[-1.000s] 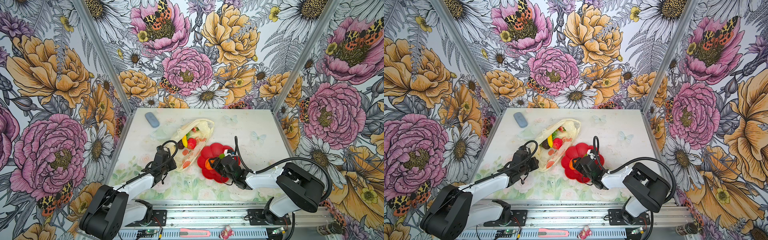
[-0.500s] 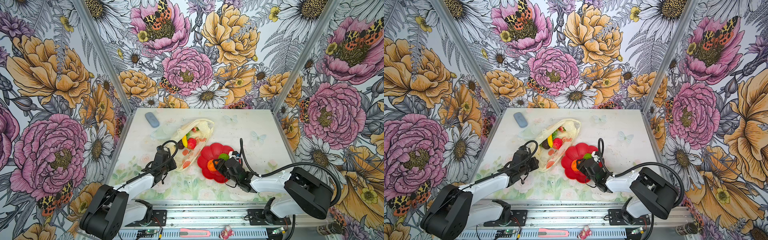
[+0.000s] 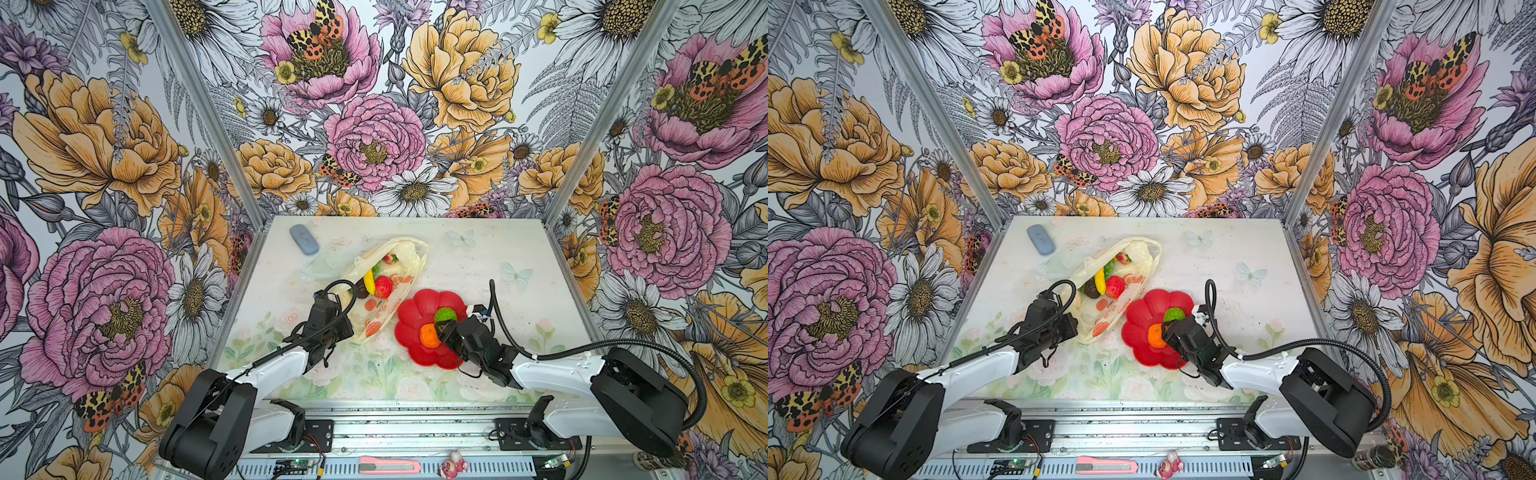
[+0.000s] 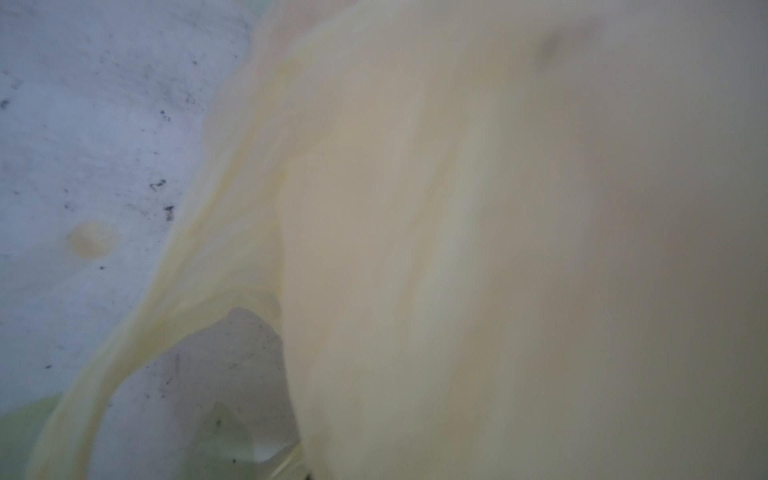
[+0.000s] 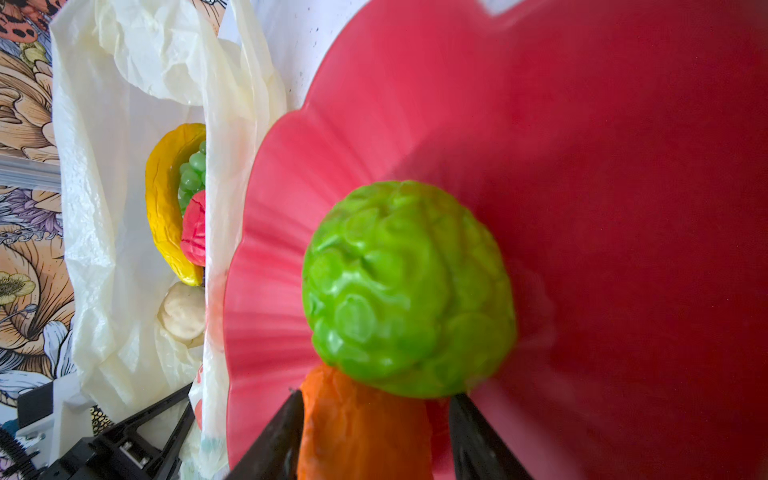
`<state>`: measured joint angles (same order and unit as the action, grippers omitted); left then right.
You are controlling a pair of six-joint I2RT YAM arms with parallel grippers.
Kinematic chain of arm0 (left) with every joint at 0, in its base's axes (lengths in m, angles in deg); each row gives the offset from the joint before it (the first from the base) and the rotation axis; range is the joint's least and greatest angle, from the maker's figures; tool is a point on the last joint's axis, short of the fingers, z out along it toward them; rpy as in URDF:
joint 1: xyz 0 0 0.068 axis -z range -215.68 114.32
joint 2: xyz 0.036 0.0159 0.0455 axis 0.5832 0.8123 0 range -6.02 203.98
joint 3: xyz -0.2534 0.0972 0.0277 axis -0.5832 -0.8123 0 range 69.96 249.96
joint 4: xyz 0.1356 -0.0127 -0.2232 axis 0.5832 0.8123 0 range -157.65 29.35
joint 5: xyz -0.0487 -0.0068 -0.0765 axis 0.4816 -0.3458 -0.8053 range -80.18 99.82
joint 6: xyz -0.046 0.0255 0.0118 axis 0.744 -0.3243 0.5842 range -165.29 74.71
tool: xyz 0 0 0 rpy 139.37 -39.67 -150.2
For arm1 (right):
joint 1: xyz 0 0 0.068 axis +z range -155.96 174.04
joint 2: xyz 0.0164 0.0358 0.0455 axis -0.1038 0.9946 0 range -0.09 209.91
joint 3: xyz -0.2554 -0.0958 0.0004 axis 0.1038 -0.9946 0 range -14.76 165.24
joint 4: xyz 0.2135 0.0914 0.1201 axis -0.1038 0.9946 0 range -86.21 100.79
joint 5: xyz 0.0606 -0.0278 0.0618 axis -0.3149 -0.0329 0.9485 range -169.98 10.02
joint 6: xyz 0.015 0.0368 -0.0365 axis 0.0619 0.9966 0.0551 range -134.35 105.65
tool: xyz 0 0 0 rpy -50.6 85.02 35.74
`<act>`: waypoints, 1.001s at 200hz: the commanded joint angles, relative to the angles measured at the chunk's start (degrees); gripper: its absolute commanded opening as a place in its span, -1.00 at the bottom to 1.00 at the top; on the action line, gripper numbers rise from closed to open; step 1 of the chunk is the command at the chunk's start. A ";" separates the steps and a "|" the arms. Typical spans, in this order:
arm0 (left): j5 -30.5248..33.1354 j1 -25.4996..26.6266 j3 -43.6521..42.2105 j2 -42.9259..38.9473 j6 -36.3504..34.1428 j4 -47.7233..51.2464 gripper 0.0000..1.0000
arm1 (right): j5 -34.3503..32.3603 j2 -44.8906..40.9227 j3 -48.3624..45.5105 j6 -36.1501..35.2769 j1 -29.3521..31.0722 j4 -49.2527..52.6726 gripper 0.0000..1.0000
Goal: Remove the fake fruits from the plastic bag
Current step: 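Lower the orange ball into the red plate and open the right gripper, then reach the right gripper into the bag toward the red apple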
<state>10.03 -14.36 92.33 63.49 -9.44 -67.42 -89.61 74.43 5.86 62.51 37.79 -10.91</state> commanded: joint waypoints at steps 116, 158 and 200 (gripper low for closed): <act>-0.38 0.78 1.47 -0.17 -0.44 0.21 -0.82 | -0.50 -3.56 14.07 -15.28 0.16 15.77 0.11; -0.21 1.35 1.80 -0.52 -0.36 0.38 -0.84 | 2.59 3.92 24.75 -22.59 0.71 17.51 0.14; -0.04 1.35 1.98 -0.78 -0.52 1.03 -0.85 | 8.12 17.18 36.86 -25.27 1.00 17.05 0.22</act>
<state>10.03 -13.39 92.68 63.49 -9.39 -67.20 -85.50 85.47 36.79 41.33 38.38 5.22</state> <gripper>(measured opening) 0.079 0.598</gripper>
